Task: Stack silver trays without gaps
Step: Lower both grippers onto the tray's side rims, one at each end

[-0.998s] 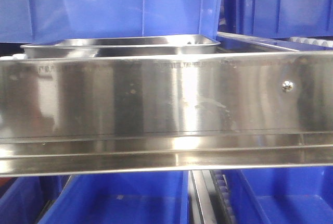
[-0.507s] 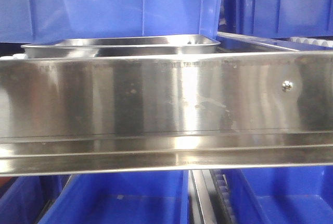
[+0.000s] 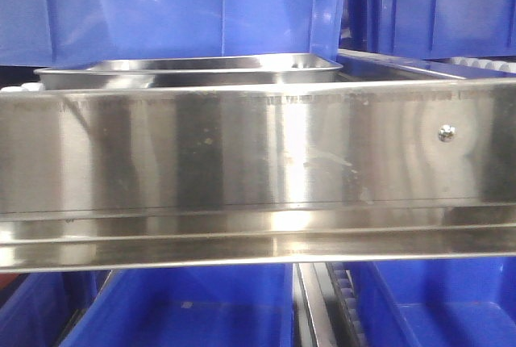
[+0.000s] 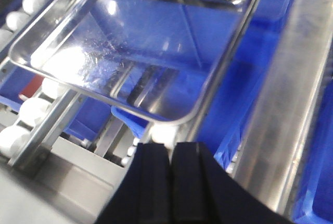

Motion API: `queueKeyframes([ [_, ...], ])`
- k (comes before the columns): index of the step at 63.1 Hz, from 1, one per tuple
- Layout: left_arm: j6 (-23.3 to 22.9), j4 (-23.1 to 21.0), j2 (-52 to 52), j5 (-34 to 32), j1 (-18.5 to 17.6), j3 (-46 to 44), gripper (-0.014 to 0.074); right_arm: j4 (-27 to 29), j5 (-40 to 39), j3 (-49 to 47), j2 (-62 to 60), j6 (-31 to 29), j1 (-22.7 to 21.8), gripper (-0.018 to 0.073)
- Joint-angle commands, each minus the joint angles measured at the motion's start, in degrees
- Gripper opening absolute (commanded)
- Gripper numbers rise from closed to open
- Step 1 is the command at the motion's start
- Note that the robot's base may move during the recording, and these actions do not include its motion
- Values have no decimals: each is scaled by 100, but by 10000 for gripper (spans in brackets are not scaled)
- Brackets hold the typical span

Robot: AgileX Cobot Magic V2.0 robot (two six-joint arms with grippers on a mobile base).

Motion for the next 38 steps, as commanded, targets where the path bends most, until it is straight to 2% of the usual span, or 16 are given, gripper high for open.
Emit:
queueKeyframes([
  [1,-13,50,226,7,-82,-87,-12,-679,-67,-213,248,667,119,-79],
  [5,-113,59,338,-54,-92,-87,-12,-1052,-75,-275,367,1064,161,-79],
  [13,-190,126,549,-256,-92,-87,-13,-1431,-244,-329,517,1745,161,-79],
  [26,-190,173,1196,-582,-116,-87,-13,-1538,-329,-329,864,1992,161,-79],
  [38,-190,243,1828,-944,-515,-110,-13,-1650,-344,-505,1248,2174,175,-79],
])
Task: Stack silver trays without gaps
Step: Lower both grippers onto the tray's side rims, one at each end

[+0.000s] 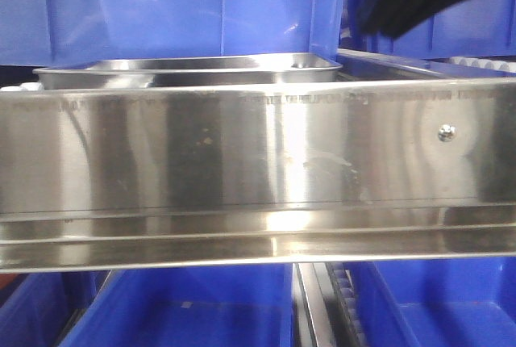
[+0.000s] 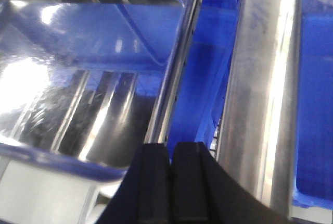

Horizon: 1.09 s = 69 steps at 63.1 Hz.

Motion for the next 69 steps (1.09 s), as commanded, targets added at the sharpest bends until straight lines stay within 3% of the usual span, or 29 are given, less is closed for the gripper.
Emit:
queueKeyframes([
  [1,-38,-12,237,-312,-241,-91,-13,-241,-93,-236,193,169,18,-78],
  [15,-38,0,796,-704,-694,-371,-13,-1274,756,-1198,687,748,309,-79],
  [35,67,48,1440,-573,-719,-1067,8,-1287,1060,-2023,1015,727,508,-79],
  [56,160,52,1742,-253,-719,-1519,202,-1272,1665,-2182,1270,629,508,-74],
  [59,160,52,1769,-227,-719,-1566,212,-1272,1674,-2182,1297,629,508,-48],
  [69,160,452,1855,-213,-719,-1585,214,-1230,1674,-2182,1356,629,508,272],
])
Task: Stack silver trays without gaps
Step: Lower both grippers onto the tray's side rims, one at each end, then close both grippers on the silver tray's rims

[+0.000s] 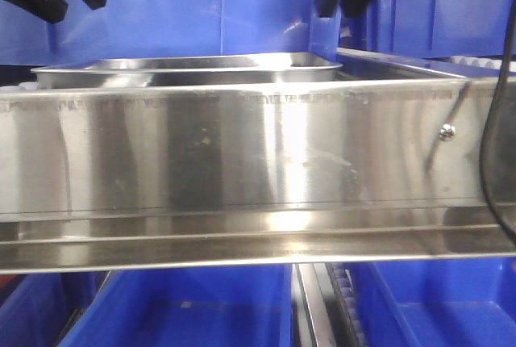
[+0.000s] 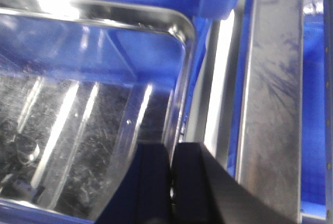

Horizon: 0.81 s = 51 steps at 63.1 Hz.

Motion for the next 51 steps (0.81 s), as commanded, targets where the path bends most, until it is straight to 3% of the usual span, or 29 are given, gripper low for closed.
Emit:
queueKeyframes([
  [1,9,285,37,4,-30,-54,214,-25,-4,-58,24,-57,14,292],
  [5,-115,428,66,-75,-30,-54,214,-25,-50,-67,49,22,14,305],
  [11,-479,644,167,-179,-30,-79,214,-25,-163,-67,158,49,14,225],
  [18,-520,741,375,151,-30,-239,214,-25,-16,-135,413,49,14,153],
  [31,-520,763,729,681,-30,-563,214,33,57,-182,692,49,14,151],
  [51,-520,763,938,715,-30,-620,214,2,-319,-208,743,49,-50,151],
])
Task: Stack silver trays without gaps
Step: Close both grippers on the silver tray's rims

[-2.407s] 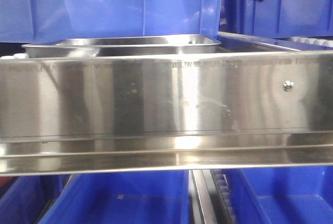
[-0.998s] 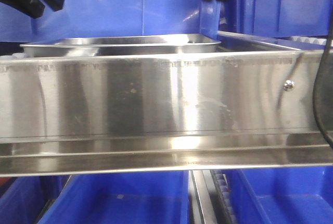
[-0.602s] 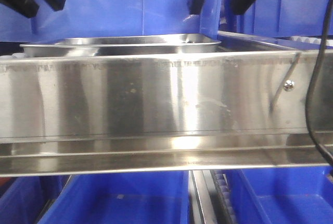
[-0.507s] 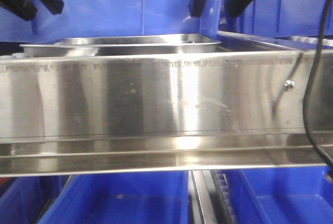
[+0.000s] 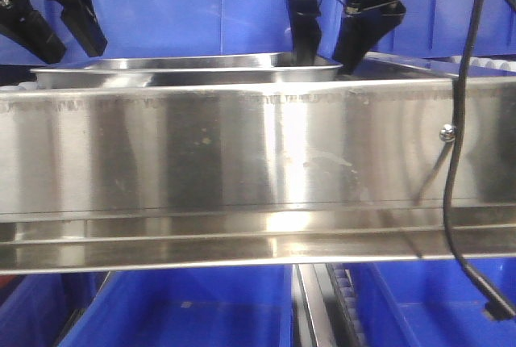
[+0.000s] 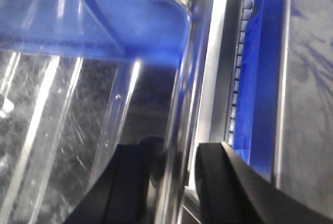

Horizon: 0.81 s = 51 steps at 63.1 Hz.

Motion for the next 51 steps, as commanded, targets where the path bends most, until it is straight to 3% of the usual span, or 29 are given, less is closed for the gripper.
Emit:
queueKeyframes([
  [1,-36,9,90,31,-30,-48,214,-56,-229,-101,-3,3,-38,151],
  [51,-142,-3,314,-251,-30,-48,214,-270,-716,-126,267,3,-145,151],
])
